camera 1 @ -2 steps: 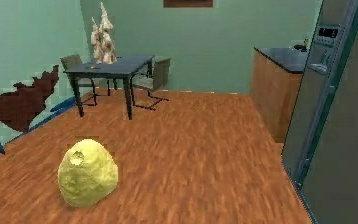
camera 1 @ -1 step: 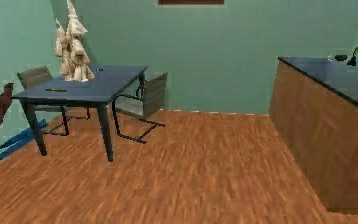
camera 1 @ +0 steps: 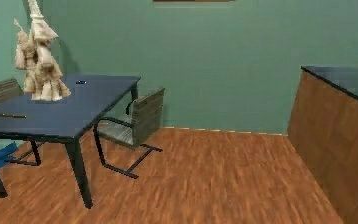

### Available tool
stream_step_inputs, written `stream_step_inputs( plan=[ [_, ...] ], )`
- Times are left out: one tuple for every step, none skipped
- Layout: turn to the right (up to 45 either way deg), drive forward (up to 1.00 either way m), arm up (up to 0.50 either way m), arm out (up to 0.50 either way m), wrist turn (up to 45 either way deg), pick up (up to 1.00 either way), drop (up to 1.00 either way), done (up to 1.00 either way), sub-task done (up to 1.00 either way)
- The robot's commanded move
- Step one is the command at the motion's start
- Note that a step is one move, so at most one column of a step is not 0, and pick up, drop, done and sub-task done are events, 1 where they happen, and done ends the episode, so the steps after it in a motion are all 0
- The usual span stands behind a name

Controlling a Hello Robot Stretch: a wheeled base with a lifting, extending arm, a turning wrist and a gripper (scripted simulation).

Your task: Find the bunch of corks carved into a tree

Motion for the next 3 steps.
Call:
stream_step_inputs(
  plan=[
    [-33.0,0.0,0.0,0.0,0.0,0.0,0.0,0.0,0.0],
    [-3.0,0.0,0.0,0.0,0.0,0.0,0.0,0.0,0.0],
    [0.0,0.55,0.0,0.0,0.0,0.0,0.0,0.0,0.0]
  ],
)
